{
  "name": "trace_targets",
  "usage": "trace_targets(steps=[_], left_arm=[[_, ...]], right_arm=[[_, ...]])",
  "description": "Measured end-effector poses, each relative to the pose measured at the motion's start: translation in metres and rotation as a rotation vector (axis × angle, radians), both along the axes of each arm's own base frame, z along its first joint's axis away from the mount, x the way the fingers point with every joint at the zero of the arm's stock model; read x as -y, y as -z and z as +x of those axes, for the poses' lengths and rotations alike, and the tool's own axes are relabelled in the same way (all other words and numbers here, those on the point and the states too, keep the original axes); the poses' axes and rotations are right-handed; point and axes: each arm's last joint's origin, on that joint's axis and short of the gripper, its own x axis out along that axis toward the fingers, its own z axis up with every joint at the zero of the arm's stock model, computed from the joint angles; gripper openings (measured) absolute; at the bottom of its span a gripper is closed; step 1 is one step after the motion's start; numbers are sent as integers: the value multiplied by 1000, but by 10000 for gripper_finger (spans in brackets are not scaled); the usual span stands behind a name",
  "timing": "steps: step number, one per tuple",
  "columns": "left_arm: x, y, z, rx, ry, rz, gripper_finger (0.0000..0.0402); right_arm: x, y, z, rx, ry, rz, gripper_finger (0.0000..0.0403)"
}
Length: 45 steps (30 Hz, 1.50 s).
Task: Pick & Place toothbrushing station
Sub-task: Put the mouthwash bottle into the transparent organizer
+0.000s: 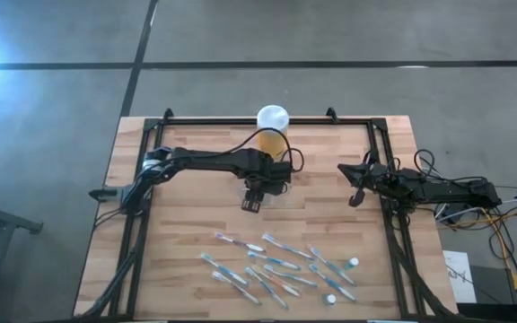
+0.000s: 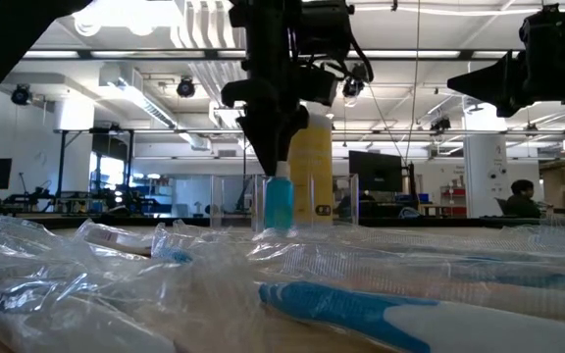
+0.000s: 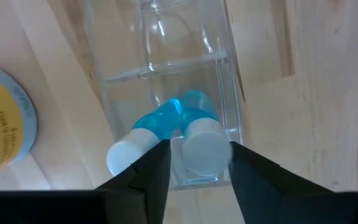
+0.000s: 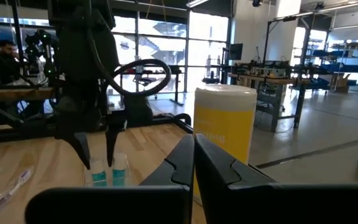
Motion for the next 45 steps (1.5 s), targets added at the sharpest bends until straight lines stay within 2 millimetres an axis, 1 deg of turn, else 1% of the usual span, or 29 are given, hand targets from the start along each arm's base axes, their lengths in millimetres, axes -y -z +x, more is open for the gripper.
trace_targets(steps=[5, 9, 12, 17, 20, 22, 24, 26, 30, 32, 34, 37, 41, 45], left_arm=[[0, -2, 0, 2, -2, 0, 165], [0, -9, -5, -9, -10, -2, 166], [1, -23, -11, 7, -12, -1, 167], [1, -52, -22, 58, -37, 4, 167], [2, -73, -36, 105, -73, -1, 161], [3, -82, -47, 136, -101, -7, 147], [4, -87, -61, 164, -132, -14, 125], [5, -85, -74, 204, -170, -23, 95], [7, -74, -105, 313, -233, -38, 25], [8, -65, -120, 376, -284, -46, 8], [8, -55, -135, 439, -342, -38, 9], [9, -37, -157, 544, -475, -22, 9], [13, -2, -182, 637, -619, -91, 4], [17, 34, -199, 778, -735, -112, 6]], right_arm=[[0, 0, 0, 0, 0, 0, 8], [0, 0, 0, 0, 0, 0, 8], [0, 0, 0, 0, 0, 0, 8], [0, 0, 0, 4, 0, 0, 8], [0, 0, 0, 5, 1, 0, 8], [0, 0, 0, 6, 0, 4, 8], [0, 0, 0, 12, -2, 16, 8], [0, 0, 0, 14, -4, 30, 8], [0, 2, 1, 11, -11, 71, 8], [0, 3, 2, 8, -23, 93, 8], [-1, 4, 3, -6, -43, 102, 8], [-2, 6, 6, -26, -73, 111, 8], [-3, 9, 11, -48, -104, 154, 8], [-3, 16, 18, -111, -130, 182, 8]])
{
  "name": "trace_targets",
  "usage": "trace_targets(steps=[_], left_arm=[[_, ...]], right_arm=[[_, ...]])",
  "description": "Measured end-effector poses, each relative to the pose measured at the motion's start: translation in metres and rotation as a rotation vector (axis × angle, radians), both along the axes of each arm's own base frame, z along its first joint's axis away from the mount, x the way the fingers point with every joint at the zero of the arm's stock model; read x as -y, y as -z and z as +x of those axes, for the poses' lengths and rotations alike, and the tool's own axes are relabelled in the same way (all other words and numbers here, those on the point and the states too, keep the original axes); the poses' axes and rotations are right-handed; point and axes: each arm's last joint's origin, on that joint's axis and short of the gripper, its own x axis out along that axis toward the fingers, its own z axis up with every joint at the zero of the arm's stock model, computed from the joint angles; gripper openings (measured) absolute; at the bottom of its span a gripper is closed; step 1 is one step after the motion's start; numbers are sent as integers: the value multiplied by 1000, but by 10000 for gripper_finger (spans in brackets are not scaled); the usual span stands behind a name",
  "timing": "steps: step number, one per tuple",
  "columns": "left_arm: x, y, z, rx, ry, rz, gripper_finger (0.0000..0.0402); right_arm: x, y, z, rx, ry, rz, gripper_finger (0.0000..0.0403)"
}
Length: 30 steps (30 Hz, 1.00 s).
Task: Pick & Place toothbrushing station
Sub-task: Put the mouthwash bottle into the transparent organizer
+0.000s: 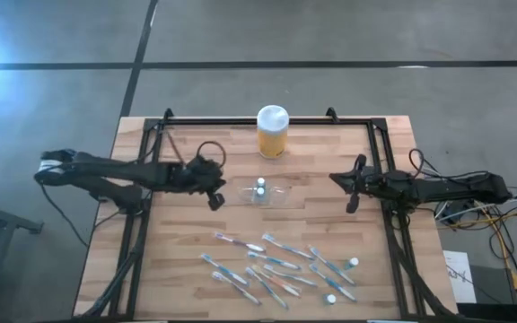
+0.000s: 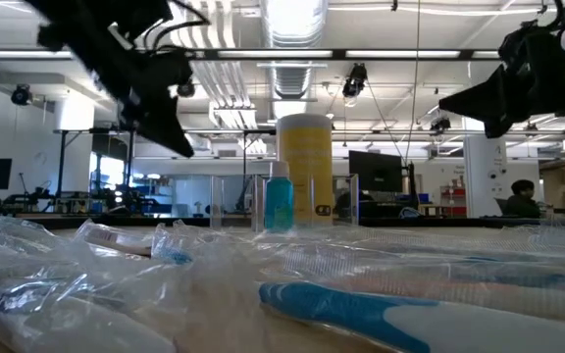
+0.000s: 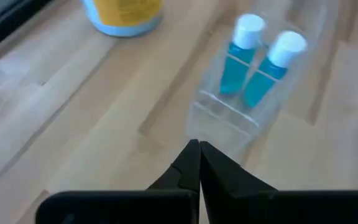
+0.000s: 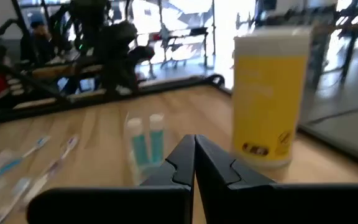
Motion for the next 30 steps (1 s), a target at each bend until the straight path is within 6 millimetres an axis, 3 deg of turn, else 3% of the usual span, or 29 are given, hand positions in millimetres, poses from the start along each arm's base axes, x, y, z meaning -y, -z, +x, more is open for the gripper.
trace_targets(steps=[5, 10, 16, 20, 30], left_arm=[[1, 34, -12, 154, -94, -39, 3], [3, 52, -19, 186, -125, -59, 3], [6, 59, -15, 186, -133, -68, 4], [7, 62, -8, 149, -113, -63, 3], [7, 68, 4, 108, -146, -33, 5]], right_arm=[[-1, 7, 9, -50, -45, 50, 8], [-4, 9, 19, -50, -132, 45, 8], [-9, 15, 32, -54, -301, 50, 8], [-10, 16, 45, -57, -318, 50, 8], [-17, 18, 107, -195, -542, 58, 8]])
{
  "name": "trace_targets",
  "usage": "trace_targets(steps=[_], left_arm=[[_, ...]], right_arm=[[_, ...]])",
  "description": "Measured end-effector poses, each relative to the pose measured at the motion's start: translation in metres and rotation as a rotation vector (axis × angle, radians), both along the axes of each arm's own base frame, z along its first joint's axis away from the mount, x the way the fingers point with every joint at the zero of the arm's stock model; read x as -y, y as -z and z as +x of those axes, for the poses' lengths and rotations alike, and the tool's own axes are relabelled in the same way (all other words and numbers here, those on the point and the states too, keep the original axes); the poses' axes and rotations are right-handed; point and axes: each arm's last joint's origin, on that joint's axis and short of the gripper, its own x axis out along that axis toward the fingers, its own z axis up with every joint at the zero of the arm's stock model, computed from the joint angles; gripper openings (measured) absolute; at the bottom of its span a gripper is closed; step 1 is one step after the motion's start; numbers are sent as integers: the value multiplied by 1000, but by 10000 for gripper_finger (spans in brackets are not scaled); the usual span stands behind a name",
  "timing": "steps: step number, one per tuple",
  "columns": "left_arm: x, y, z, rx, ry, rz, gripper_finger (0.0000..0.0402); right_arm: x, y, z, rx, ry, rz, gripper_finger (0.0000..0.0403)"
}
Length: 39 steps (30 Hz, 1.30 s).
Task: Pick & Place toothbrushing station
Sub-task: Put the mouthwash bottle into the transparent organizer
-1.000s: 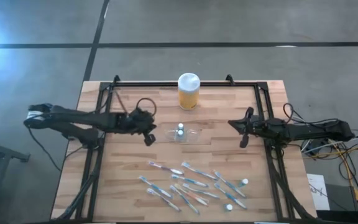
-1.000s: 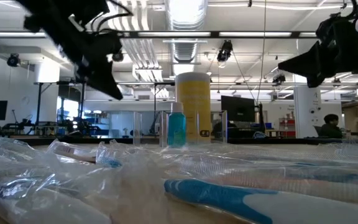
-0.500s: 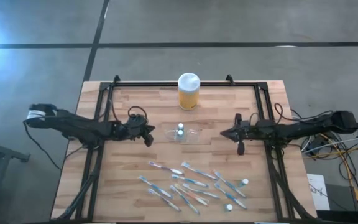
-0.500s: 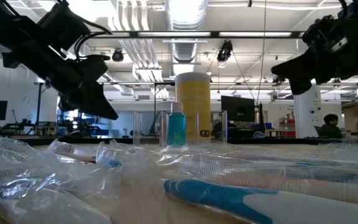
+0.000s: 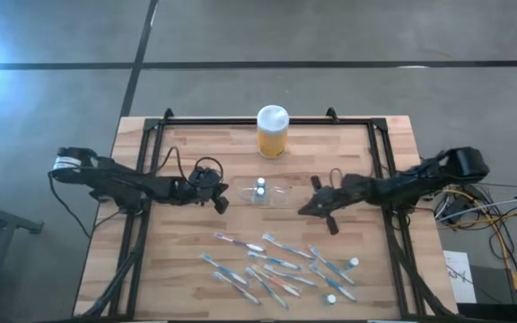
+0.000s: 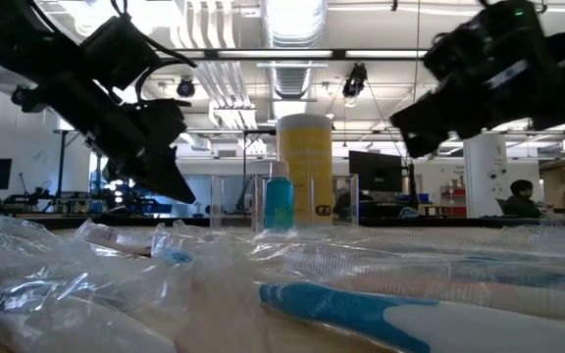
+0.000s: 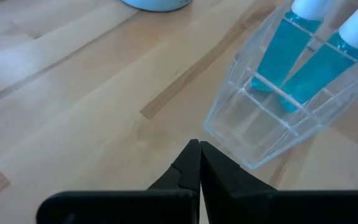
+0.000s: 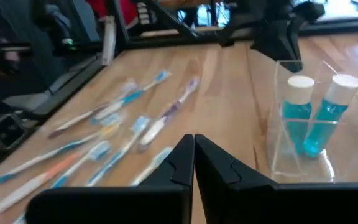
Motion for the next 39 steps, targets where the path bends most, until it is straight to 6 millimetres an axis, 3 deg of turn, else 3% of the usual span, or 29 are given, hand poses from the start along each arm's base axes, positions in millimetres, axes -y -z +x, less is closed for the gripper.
trace_targets(steps=[7, 14, 24, 39], left_arm=[[0, 1, 1, 2, -1, -1, 8], [0, 3, 2, 8, -12, -16, 3], [3, 2, 7, 30, 9, -26, 3], [13, 4, 23, 10, 50, -30, 5]], right_arm=[[0, 13, 37, -98, 7, 13, 8], [2, 17, 55, -248, 86, 14, 8], [8, 15, 45, -294, 278, -2, 8], [10, 10, 45, -269, 300, -18, 8]])
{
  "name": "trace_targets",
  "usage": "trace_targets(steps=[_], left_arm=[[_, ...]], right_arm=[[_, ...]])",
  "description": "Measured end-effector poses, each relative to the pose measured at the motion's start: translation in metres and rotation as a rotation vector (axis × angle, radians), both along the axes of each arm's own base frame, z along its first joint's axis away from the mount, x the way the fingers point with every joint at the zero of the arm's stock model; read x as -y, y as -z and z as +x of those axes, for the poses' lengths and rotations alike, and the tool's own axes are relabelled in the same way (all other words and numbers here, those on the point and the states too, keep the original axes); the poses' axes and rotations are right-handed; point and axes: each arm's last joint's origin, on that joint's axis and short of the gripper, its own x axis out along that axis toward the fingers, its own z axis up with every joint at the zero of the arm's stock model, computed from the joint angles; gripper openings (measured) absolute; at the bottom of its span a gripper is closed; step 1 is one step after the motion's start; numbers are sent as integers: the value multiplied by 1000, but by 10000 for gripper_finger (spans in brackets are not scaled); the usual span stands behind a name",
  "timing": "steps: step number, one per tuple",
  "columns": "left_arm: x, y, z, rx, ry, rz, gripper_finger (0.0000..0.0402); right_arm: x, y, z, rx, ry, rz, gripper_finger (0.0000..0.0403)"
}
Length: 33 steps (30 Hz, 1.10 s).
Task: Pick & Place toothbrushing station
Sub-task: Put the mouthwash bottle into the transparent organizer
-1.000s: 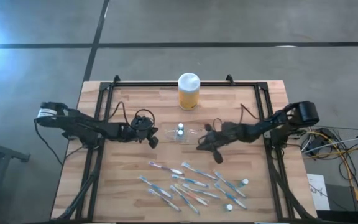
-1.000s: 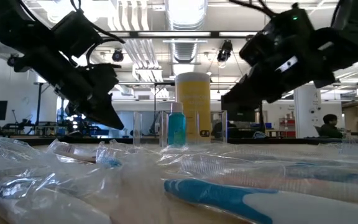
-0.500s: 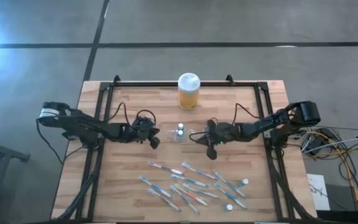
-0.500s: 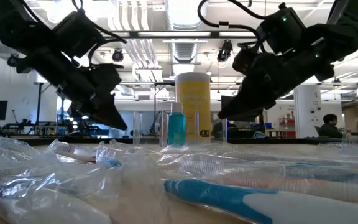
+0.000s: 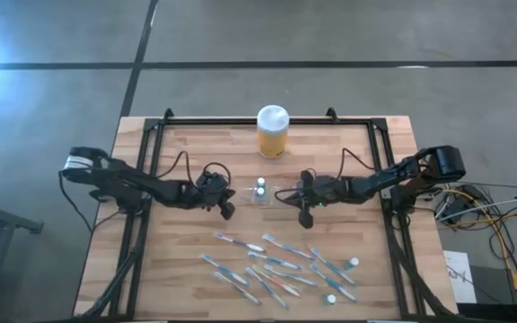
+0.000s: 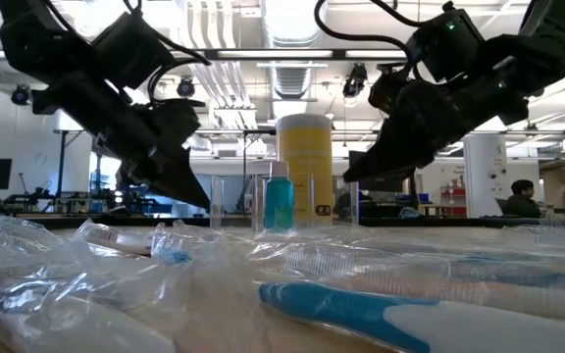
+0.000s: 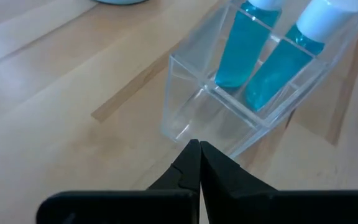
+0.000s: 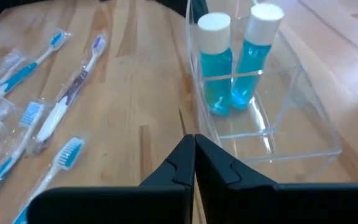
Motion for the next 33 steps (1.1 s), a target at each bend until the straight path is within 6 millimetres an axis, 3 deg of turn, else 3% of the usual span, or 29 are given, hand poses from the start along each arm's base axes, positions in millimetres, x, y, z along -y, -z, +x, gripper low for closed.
trace_targets(steps=[23, 33], left_arm=[[1, 6, 6, -21, -18, 5, 3], [1, 4, 3, -19, -20, -16, 3]], right_arm=[[2, -4, -1, 1, 29, -54, 8], [-3, -28, -6, 98, -95, -113, 8]])
